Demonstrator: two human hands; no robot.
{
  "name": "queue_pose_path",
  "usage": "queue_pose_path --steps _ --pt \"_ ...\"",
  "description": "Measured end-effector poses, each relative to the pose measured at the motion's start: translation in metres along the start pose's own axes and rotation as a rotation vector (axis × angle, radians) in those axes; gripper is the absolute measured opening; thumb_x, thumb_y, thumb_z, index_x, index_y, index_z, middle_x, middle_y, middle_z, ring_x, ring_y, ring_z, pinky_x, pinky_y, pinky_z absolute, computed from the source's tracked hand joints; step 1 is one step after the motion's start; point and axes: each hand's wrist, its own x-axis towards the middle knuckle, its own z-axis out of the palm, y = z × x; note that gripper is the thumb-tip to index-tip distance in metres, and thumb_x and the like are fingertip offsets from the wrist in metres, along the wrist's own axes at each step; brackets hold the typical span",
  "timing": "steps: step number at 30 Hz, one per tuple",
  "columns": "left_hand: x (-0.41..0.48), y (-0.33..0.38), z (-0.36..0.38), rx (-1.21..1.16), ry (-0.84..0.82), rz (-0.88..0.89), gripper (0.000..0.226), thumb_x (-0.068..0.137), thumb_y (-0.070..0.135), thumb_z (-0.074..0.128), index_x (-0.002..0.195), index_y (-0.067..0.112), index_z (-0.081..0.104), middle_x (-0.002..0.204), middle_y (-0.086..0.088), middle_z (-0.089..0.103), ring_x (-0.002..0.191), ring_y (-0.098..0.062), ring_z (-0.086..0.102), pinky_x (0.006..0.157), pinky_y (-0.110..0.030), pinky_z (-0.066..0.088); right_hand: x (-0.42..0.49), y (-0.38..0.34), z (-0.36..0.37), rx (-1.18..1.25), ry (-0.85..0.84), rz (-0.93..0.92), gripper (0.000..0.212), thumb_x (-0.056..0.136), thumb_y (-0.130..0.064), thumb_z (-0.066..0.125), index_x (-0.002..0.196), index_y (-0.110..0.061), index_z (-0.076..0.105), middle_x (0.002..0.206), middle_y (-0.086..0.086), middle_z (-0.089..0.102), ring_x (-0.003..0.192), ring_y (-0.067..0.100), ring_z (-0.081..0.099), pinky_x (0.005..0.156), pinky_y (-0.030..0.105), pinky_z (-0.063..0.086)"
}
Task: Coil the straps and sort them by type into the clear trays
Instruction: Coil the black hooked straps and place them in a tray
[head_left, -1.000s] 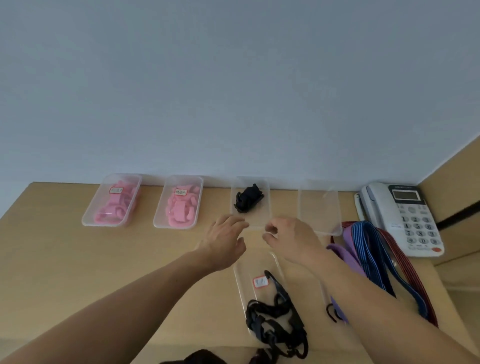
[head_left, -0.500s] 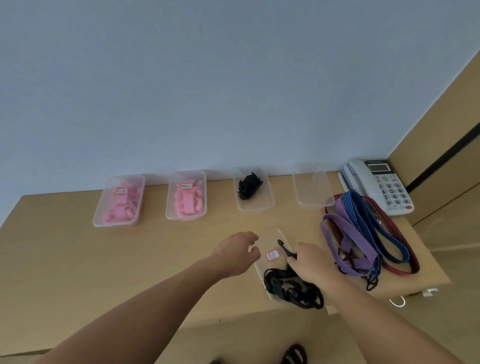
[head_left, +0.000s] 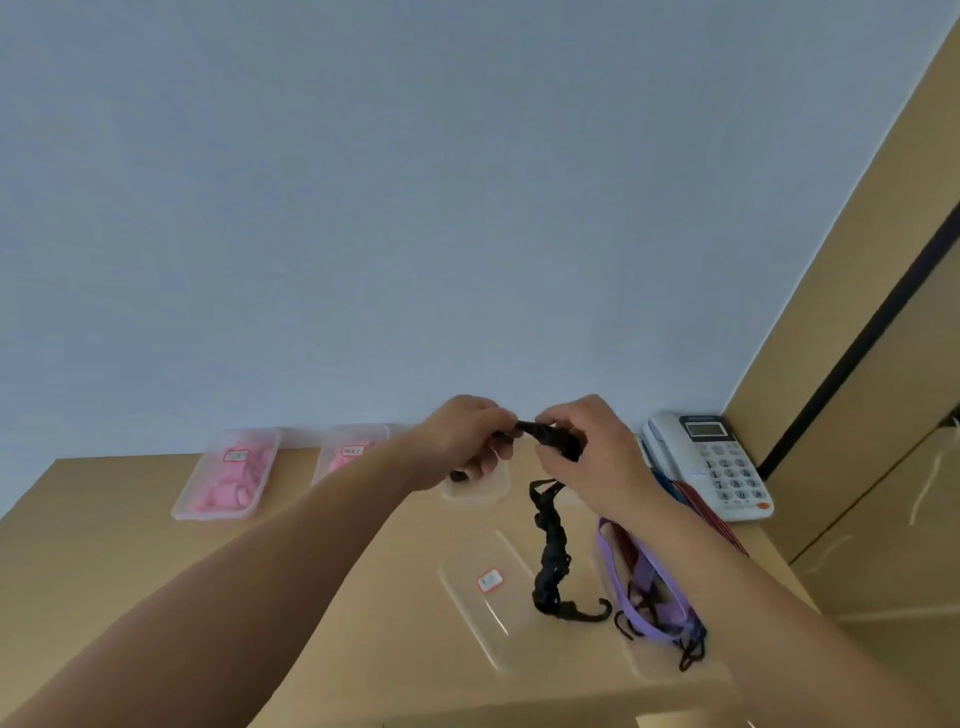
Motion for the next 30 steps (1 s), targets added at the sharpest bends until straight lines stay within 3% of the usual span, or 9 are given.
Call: queue_pose_path --steps 3,6,9,13,18,22,26,28,30 --pt "-0.01 0.021 -0.007 -0.131 -0.098 0.035 0.018 0.098 0.017 0.052 0.093 0.004 0.064 0.068 -0.003 0.064 0.053 -0.017 0.053 0.051 -0.027 0.041 0.006 -0.008 -0.016 0.291 0.046 0.083 0.034 0.074 -0.033 0.077 0.096 -0.054 0.06 0.103 -0.017 0.063 0.088 -0.001 0.063 0.075 0.007 0.047" --pt "-0.017 0.036 -0.006 -0.307 -0.096 0.081 0.017 0.1 0.015 0.051 0.095 0.004 0.063 0.072 -0.006 0.064 0.056 -0.016 0.054 0.052 -0.026 0.043 0.009 -0.011 -0.019 0.613 0.084 0.199 0.023 0.071 -0.048 0.071 0.094 -0.045 0.066 0.097 -0.005 0.072 0.08 0.014 0.072 0.074 0.026 0.057" --pt "-0.023 0.044 0.003 -0.42 -0.005 0.137 0.017 0.102 0.014 0.048 0.099 0.002 0.06 0.078 -0.007 0.07 0.056 -0.016 0.058 0.052 -0.025 0.045 0.008 -0.017 -0.017 0.717 0.098 0.199 0.014 0.092 -0.038 0.059 0.093 -0.027 0.068 0.089 0.003 0.074 0.081 0.021 0.072 0.073 0.038 0.058" --pt "-0.031 0.046 0.023 -0.545 0.037 0.216 0.02 0.105 0.015 0.044 0.098 0.002 0.057 0.09 -0.01 0.074 0.063 -0.022 0.066 0.053 -0.025 0.048 0.009 -0.035 -0.006 0.749 0.221 0.274 0.031 0.103 -0.035 0.044 0.09 -0.019 0.066 0.078 0.0 0.072 0.069 0.017 0.07 0.066 0.042 0.056" --pt "-0.039 0.039 0.025 -0.204 0.147 0.276 0.011 0.1 0.016 0.053 0.102 0.006 0.05 0.097 -0.01 0.077 0.072 -0.023 0.07 0.061 -0.029 0.046 0.016 -0.059 -0.002 0.717 0.212 0.471 0.045 0.098 -0.055 0.042 0.086 -0.023 0.071 0.053 -0.004 0.059 0.042 0.01 0.047 0.046 0.028 0.038" --pt "-0.042 0.03 0.024 0.039 0.385 0.358 0.007 0.095 0.016 0.06 0.093 0.01 0.057 0.083 0.002 0.077 0.063 -0.017 0.072 0.056 -0.019 0.045 0.02 -0.067 -0.004 0.699 0.139 0.491 0.045 0.096 -0.058 0.044 0.09 -0.02 0.067 0.068 0.004 0.067 0.042 0.011 0.048 0.048 0.027 0.037" --pt "-0.037 0.027 0.033 -0.037 0.581 0.403 0.008 0.096 0.021 0.06 0.092 0.014 0.058 0.081 0.006 0.075 0.062 -0.013 0.073 0.058 -0.01 0.046 0.021 -0.076 -0.004 0.803 0.228 0.468 0.043 0.094 -0.046 0.051 0.091 -0.003 0.058 0.079 0.01 0.067 0.044 0.02 0.057 0.041 0.027 0.042" --pt "-0.033 0.026 0.03 0.031 0.656 0.394 0.009 0.097 0.024 0.057 0.092 0.017 0.057 0.08 0.005 0.074 0.061 -0.011 0.072 0.058 -0.015 0.049 0.018 -0.08 -0.002 0.703 0.224 0.405 0.035 0.094 -0.038 0.052 0.09 -0.005 0.059 0.071 0.004 0.069 0.052 0.021 0.067 0.048 0.033 0.05" --pt "-0.029 0.018 0.025 0.406 0.751 0.467 0.012 0.097 0.026 0.057 0.091 0.015 0.058 0.069 0.002 0.07 0.055 -0.019 0.067 0.054 -0.032 0.051 0.016 -0.083 -0.001 0.606 0.193 0.346 0.036 0.094 -0.037 0.053 0.084 -0.003 0.06 0.068 0.007 0.068 0.056 0.02 0.071 0.058 0.041 0.054"
